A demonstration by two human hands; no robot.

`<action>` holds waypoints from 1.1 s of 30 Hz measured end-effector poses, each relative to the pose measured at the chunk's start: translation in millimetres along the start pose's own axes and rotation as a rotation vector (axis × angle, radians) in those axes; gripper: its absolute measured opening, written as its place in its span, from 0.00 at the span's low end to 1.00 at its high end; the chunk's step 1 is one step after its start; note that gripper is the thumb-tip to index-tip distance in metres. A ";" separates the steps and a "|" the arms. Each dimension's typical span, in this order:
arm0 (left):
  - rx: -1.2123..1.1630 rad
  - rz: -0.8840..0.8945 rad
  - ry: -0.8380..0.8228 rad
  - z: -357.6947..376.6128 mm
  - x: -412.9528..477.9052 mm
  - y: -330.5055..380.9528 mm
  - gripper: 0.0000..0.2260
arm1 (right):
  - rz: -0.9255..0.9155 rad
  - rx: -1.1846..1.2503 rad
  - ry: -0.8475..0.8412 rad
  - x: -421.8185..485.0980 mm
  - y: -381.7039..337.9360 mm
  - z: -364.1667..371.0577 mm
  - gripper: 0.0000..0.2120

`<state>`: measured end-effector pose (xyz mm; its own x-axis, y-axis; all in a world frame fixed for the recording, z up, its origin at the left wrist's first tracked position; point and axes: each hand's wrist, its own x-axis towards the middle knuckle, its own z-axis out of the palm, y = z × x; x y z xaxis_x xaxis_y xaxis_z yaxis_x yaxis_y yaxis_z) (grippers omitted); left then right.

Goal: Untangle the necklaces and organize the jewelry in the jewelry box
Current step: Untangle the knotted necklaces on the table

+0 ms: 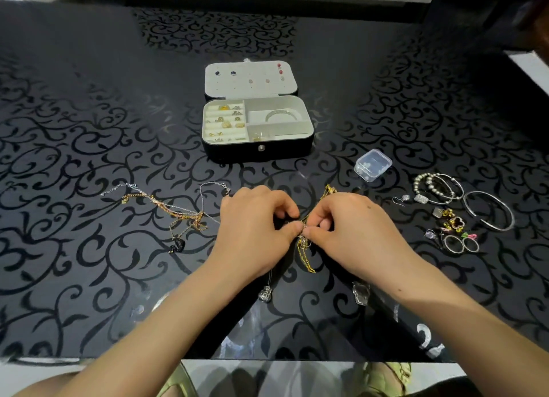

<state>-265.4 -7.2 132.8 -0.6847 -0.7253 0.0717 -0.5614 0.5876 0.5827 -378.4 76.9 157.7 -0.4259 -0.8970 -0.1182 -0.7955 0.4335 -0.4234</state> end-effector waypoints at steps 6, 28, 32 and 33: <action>-0.023 -0.043 -0.032 -3.3 0.3 1.1 0.06 | 0.032 0.064 0.001 1.1 6.8 -12.4 0.07; -0.049 0.061 -0.047 -2.6 -2.9 -8.1 0.12 | 0.105 0.272 -0.090 -11.2 11.7 -33.0 0.12; -0.030 0.087 -0.024 -2.1 -4.5 -11.3 0.13 | 0.106 0.297 -0.217 -23.9 10.6 -31.4 0.09; -0.023 0.093 -0.020 -2.2 -4.9 -11.6 0.12 | 0.104 0.300 -0.243 -26.7 10.4 -30.2 0.09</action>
<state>-254.5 -11.3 127.4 -0.7426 -0.6605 0.1106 -0.4842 0.6436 0.5927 -388.3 108.0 183.6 -0.3546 -0.8596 -0.3680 -0.5771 0.5108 -0.6372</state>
